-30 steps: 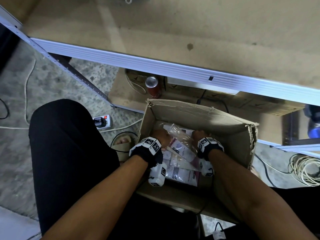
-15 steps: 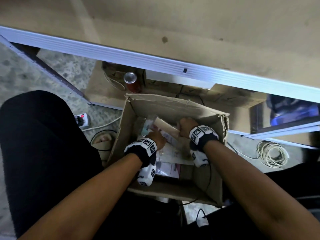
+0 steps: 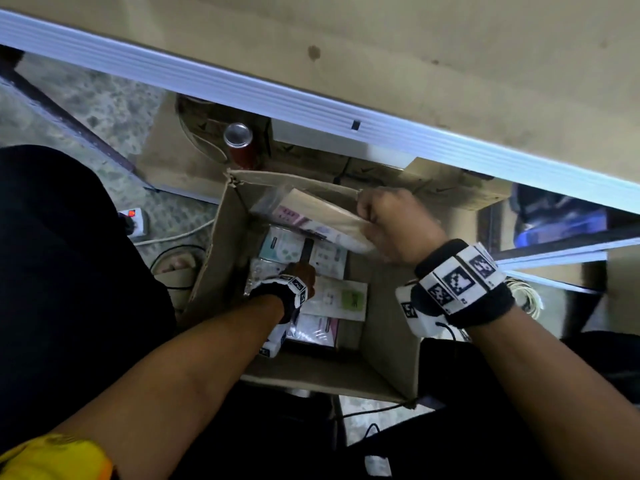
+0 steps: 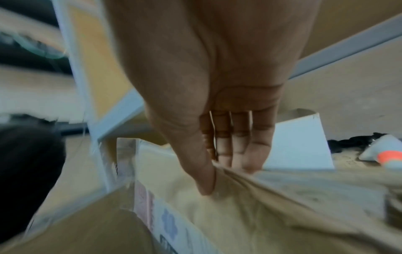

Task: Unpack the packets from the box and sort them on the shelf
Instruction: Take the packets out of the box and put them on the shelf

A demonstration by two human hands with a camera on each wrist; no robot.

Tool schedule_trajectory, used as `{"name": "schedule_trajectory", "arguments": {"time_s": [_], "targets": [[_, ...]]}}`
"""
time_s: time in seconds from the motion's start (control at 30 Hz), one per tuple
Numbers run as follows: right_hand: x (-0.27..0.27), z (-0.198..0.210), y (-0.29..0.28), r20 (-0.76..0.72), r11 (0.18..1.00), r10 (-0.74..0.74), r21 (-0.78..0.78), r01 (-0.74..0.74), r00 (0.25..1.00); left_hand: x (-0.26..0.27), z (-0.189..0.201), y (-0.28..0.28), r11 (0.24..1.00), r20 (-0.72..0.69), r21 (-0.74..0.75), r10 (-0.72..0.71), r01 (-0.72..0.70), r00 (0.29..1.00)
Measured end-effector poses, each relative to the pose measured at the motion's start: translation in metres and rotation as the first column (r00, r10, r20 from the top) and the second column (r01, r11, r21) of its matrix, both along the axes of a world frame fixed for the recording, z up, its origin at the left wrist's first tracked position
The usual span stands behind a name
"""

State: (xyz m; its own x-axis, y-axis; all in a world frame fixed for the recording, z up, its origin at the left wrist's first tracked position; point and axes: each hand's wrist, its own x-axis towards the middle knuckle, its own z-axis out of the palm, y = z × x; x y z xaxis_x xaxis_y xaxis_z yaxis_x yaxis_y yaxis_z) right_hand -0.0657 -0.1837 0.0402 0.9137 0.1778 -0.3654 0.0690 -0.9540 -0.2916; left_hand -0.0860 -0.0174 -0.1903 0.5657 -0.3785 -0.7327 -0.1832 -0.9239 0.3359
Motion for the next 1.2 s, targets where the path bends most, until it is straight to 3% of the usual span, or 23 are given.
{"name": "schedule_trajectory", "arguments": {"time_s": [0.13, 0.3, 0.43, 0.53, 0.7, 0.87, 1.07, 1.2], "targets": [[0.012, 0.005, -0.004, 0.052, 0.995, -0.029, 0.093, 0.024, 0.998, 0.009, -0.010, -0.008, 1.000, 0.098, -0.026, 0.016, -0.014, 0.995], [0.018, 0.005, -0.016, 0.013, 0.988, -0.082, 0.135, 0.079, 0.997, 0.033, -0.012, -0.020, 0.998, 0.261, -0.014, 0.062, -0.060, 0.963], [0.020, 0.004, -0.018, 0.002, 0.981, -0.096, 0.171, 0.094, 0.995, 0.038, -0.019, -0.016, 0.995, 0.137, 0.099, -0.009, -0.004, 0.991], [0.021, 0.004, -0.017, -0.009, 0.980, -0.098, 0.173, 0.098, 0.995, 0.025, -0.023, -0.013, 0.994, 0.068, 0.102, -0.041, 0.034, 0.997], [0.022, 0.002, -0.016, -0.024, 0.980, -0.090, 0.175, 0.093, 0.996, -0.006, -0.023, -0.022, 0.993, 0.153, 0.034, -0.115, 0.111, 0.981], [0.019, 0.002, -0.016, -0.029, 0.977, -0.100, 0.187, 0.104, 0.995, -0.032, -0.020, -0.038, 0.978, 0.107, 0.057, -0.207, 0.202, 0.973], [0.016, 0.009, -0.022, -0.012, 0.972, -0.125, 0.200, 0.125, 0.992, -0.008, -0.013, -0.037, 0.987, 0.278, 0.084, -0.157, 0.139, 0.948], [0.014, 0.012, -0.025, -0.014, 0.969, -0.137, 0.206, 0.137, 0.990, 0.005, -0.015, -0.027, 0.980, 0.247, 0.156, -0.162, 0.126, 0.955]]}}
